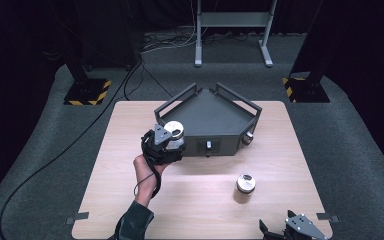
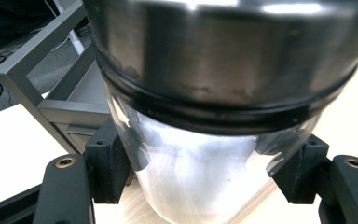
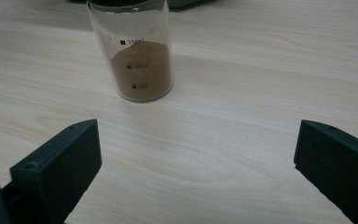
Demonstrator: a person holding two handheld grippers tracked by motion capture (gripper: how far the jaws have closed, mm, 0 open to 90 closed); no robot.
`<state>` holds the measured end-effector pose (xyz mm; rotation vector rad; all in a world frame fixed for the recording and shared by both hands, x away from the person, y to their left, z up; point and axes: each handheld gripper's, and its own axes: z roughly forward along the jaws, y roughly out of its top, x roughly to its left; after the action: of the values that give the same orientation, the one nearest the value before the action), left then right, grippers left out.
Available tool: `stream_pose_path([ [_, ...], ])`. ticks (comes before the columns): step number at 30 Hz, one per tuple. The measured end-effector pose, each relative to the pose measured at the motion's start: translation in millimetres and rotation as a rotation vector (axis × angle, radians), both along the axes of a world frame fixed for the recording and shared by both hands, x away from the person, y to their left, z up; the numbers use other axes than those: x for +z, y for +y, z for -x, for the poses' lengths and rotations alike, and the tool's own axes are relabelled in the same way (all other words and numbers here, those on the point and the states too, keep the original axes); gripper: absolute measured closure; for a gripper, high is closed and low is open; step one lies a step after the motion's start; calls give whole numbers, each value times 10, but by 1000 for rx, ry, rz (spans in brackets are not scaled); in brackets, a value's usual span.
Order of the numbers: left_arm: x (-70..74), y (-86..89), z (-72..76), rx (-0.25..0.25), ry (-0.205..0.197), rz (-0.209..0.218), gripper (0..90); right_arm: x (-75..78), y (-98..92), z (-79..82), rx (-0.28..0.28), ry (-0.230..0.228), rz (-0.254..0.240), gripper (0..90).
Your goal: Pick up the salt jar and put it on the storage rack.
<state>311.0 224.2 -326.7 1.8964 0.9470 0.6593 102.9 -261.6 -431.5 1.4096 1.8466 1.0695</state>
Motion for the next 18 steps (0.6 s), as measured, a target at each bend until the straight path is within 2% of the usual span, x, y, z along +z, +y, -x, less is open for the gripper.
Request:
stream_pose_path([
  [7, 22, -26, -49, 1, 3, -7, 315, 1, -2, 4, -2, -1, -2, 0],
  [10, 21, -1, -96, -1, 18, 11, 315, 2, -6, 4, -1, -2, -3, 0],
  [18, 58, -11, -140, 0, 16, 10, 315, -1, -4, 2, -2, 0, -2, 0],
])
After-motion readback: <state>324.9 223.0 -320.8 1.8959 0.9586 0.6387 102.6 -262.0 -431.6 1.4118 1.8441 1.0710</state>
